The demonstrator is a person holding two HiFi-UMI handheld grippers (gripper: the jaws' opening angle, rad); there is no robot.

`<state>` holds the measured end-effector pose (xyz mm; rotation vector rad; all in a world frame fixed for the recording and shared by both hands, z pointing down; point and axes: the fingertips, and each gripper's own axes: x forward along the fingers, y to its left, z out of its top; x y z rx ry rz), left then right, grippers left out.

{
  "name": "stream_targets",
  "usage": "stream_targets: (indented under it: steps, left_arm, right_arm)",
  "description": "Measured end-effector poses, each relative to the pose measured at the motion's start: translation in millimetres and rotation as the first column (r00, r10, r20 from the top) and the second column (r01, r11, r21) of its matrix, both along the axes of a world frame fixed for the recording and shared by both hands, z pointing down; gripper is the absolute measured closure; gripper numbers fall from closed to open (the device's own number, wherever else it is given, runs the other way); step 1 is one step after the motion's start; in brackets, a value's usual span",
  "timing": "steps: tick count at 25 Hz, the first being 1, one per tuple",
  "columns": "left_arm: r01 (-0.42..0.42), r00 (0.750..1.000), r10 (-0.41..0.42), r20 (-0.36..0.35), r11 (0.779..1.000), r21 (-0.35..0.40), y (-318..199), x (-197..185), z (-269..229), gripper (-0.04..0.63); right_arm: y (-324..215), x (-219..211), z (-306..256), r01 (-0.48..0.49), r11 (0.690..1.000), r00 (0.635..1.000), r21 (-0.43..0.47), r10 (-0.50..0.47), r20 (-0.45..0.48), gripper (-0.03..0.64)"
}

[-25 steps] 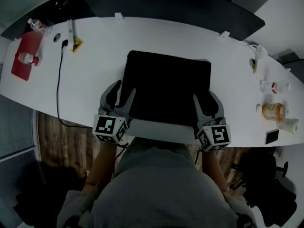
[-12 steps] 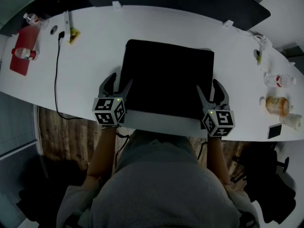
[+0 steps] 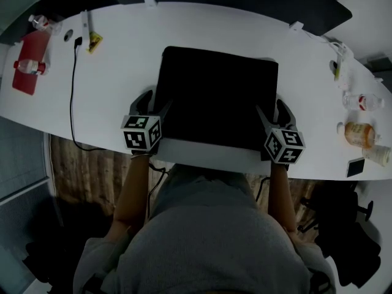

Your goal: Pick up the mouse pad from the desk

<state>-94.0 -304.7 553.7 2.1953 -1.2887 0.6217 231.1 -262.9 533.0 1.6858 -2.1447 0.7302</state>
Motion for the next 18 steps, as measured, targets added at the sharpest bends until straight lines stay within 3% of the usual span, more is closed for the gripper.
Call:
stream_targets:
  steps: [7, 18]
  left_arm:
    - [-0.056, 0.995, 0.062, 0.081, 0.995, -0.083, 4, 11, 13, 0.253]
    - [0.084, 0.991, -0.074, 0.108, 0.991, -0.099, -2, 11, 16, 0.258]
  right_arm:
    - [0, -6, 14, 0.033, 0.997, 0.999, -0.075, -0.035, -0.033, 0.268]
    - [0, -11, 21, 0.062, 0.993, 0.992, -0.104, -0.072, -0.099, 0.245]
